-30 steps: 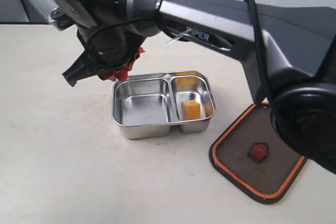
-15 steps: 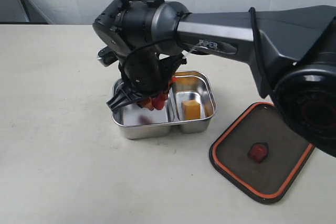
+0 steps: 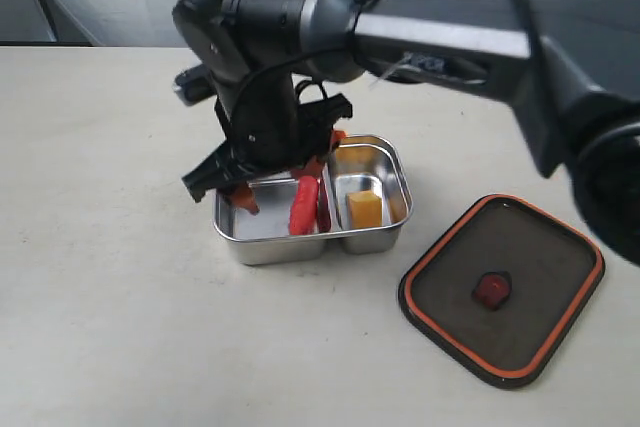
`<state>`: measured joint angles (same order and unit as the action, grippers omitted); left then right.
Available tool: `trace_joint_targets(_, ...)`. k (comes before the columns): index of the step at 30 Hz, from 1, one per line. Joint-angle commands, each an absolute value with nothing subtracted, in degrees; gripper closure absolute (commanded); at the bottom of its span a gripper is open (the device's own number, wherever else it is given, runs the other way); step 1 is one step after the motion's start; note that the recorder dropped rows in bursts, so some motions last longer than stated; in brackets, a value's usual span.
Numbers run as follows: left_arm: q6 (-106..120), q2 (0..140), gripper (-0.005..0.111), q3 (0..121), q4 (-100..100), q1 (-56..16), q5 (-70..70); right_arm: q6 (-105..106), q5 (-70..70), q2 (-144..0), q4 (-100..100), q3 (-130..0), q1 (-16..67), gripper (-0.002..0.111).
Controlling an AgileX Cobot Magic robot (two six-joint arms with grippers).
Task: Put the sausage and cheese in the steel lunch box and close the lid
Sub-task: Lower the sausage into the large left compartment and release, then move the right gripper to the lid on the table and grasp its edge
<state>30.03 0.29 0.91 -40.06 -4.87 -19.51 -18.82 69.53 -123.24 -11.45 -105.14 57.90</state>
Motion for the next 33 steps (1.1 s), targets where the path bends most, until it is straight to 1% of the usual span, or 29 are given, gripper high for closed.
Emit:
trace_joint_targets(1, 30.2, 0.0, 0.107, 0.8, -39.7, -5.3, -19.5, -18.8, 70.0, -113.9, -15.3, -103.0, 57.7, 0.037)
trace_joint_targets(7, 30.2, 0.0, 0.107, 0.8, -39.7, -5.3, -19.5, -19.4, 70.0, -101.2, -19.1, -92.3, 57.7, 0.037)
trace_joint_targets(12, 30.2, 0.0, 0.107, 0.8, -39.7, -5.3, -19.5, -24.4, 70.0, -92.7, -23.9, -74.9, 57.5, 0.037)
trace_joint_targets(15, 30.2, 0.0, 0.107, 0.8, -39.7, -5.3, -19.5, -27.7, 69.4, -88.7, -23.0, -63.5, 55.7, 0.037)
trace_joint_targets(19, 30.2, 0.0, 0.107, 0.8, -39.7, -5.3, -19.5, -28.4, 54.5, -86.4, -16.8, -51.3, 53.1, 0.037)
trace_joint_targets(24, 30.2, 0.0, 0.107, 0.8, -39.7, -5.3, -19.4, -26.8, 41.3, -88.5, -12.4, -44.6, 53.0, 0.037)
trace_joint_targets(30, 30.2, 0.0, 0.107, 0.8, -39.7, -5.3, -19.4, -29.9, 30.8, -94.9, -12.4, -44.3, 53.0, 0.037)
trace_joint_targets(33, 30.2, 0.0, 0.107, 0.8, -39.7, -5.3, -19.4, -30.5, 27.6, -98.1, -12.1, -44.3, 53.0, 0.037)
